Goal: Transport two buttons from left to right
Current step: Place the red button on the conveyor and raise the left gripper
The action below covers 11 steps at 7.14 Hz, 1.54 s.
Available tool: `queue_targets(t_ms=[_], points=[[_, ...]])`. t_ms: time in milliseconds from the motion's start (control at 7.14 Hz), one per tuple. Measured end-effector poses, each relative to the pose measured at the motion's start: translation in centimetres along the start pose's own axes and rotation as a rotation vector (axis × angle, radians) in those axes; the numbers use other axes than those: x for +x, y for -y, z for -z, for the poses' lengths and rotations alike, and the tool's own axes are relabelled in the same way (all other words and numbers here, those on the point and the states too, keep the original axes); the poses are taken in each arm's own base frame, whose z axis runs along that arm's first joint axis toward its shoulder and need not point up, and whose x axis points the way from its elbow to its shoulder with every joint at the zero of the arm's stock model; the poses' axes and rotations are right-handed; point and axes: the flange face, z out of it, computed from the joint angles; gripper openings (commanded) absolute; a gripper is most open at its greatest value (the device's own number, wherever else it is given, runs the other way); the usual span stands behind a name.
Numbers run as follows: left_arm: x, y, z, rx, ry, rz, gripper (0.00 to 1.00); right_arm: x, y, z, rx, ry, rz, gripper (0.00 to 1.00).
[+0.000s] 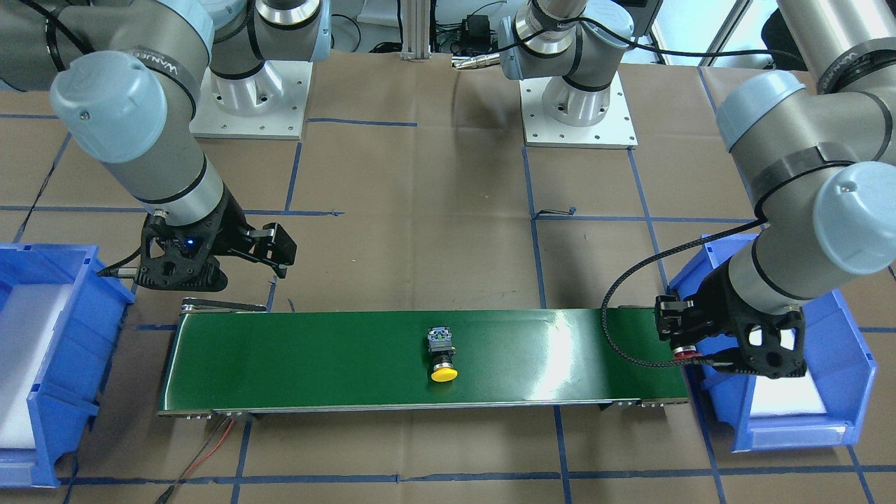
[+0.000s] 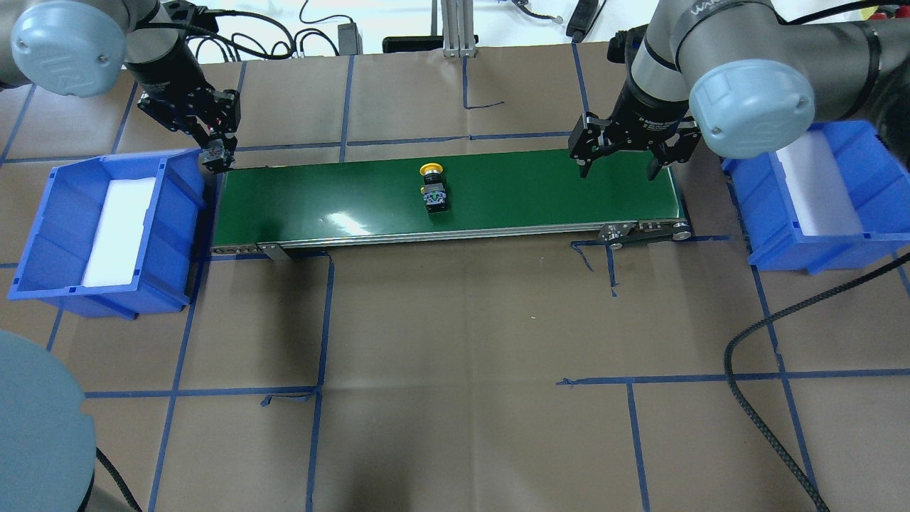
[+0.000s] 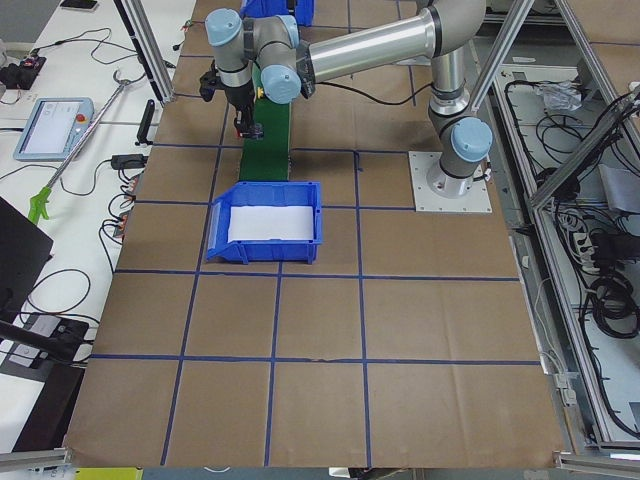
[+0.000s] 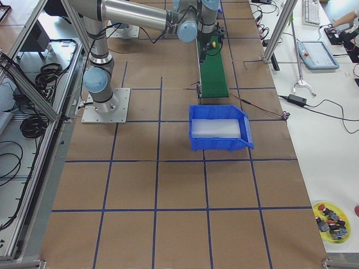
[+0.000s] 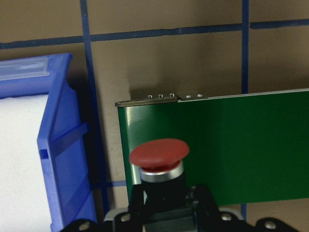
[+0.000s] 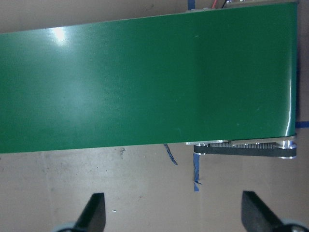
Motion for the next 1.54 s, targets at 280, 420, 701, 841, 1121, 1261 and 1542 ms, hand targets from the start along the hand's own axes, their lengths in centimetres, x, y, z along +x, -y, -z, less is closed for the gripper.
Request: queue_targets(t_ms=[280,420,701,841,1121,1261,1542], points=[[0.4,-0.5,-3.5,0.014,0.003,-0.06,0.0,0.0,0.6,-0.7,0.003,0.0,0.002,1.0],[0.5,-0.8,-5.3,0.04,0.012,-0.079,0.0,0.0,0.7,-0.7,0.005,0.001,0.002,1.0],[0.6,-1.3,-8.1,0.067,0.02,-0.089,0.01,0.0,0.8,-0.5,0.009,0.001,0.001,1.0],[0.6,-1.3,-8.8,0.064,0.02,-0.089,0.11,0.0,0.8,-0.4,0.011,0.002,0.0,1.0],[0.6,-1.1,-10.0,0.05,0.016,-0.085,0.93,0.0,0.8,-0.4,0.011,0.002,-0.002,1.0],[0.6,-1.1,-10.2,0.048,0.014,-0.076,1.0,0.0,0.8,-0.5,0.009,0.002,-0.004,1.0],[0.4,-0.8,-8.4,0.074,0.024,-0.051,1.0,0.0,0.8,-0.7,0.006,0.0,-0.007,1.0]])
